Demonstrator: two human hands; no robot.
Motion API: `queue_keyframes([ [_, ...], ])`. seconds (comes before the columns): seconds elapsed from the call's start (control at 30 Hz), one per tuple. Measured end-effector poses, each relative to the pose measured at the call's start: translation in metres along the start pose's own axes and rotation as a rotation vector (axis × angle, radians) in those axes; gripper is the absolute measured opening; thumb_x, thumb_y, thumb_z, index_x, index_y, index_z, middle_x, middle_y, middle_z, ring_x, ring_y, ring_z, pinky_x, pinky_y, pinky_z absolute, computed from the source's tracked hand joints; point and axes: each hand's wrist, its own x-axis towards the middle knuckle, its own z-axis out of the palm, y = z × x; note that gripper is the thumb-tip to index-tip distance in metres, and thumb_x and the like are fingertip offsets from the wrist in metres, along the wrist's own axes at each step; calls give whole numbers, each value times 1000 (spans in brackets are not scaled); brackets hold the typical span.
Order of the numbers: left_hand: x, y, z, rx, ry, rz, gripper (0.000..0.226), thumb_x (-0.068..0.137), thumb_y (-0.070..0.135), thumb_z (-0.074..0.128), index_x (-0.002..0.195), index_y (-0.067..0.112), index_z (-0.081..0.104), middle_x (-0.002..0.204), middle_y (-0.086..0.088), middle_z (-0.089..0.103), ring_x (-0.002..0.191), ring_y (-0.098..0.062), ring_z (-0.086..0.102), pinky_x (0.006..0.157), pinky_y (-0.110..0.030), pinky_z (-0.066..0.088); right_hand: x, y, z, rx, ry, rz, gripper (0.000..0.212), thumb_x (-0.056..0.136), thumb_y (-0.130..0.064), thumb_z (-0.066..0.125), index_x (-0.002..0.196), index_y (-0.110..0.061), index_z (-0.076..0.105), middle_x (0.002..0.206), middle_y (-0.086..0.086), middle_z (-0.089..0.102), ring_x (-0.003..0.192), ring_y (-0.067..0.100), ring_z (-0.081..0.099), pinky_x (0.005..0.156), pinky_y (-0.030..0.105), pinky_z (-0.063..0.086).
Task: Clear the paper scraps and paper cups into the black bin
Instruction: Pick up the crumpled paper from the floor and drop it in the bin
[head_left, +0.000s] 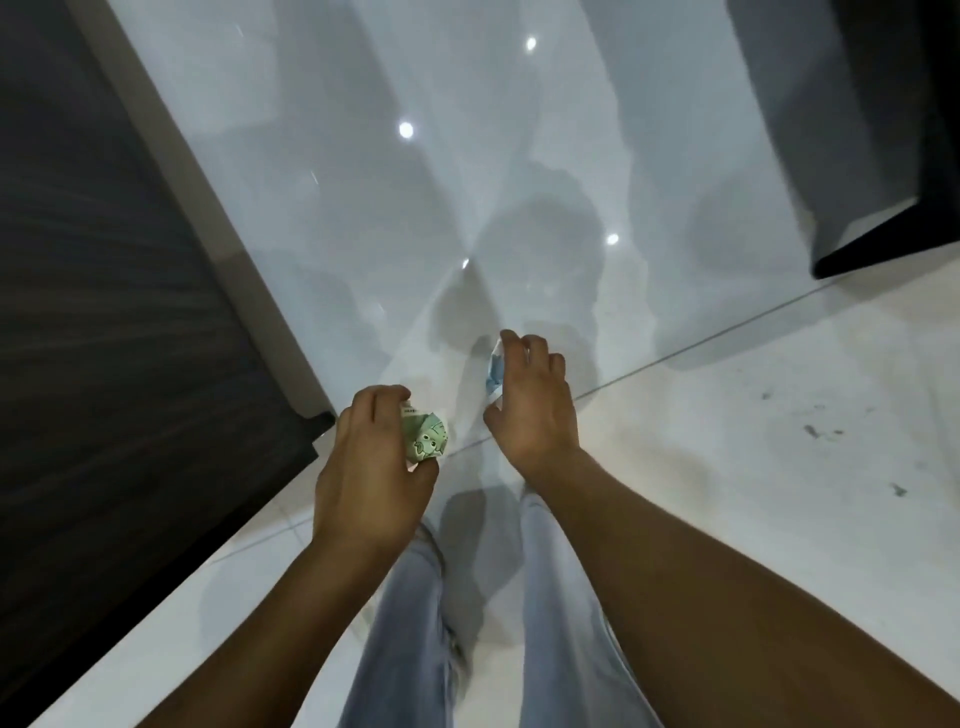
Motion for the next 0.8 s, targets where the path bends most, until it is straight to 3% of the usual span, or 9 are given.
queue_keyframes([
  [0.2,-91,74,-90,81,-52,88,64,79,18,72,134,23,39,135,5,42,116,-14,48,77,-21,42,-113,-34,-125,18,-7,-5,85,85,-13,67,151,-24,14,144,2,30,124,23,41,97,34,45],
  [0.4,-190,135,-217,71,27,99,62,84,24,68,137,24,34,140,6,37,124,-12,42,94,-21,42,-233,-96,-268,63,6,-29,84,87,-15,68,150,-32,15,148,-3,25,128,19,36,97,33,47],
  [0.6,-279,151,-323,-10,101,9,60,82,22,70,133,20,39,137,3,40,124,-15,42,93,-25,44,-324,-162,-369,-36,-40,-215,84,86,-14,67,151,-30,15,150,2,25,130,22,36,96,30,46],
  [0.8,-380,135,-372,-123,199,-145,55,81,20,71,129,16,43,129,-1,47,116,-19,46,91,-26,42,-407,-218,-408,-205,-108,-421,81,84,-7,63,150,-29,20,148,1,28,125,23,39,91,31,48],
])
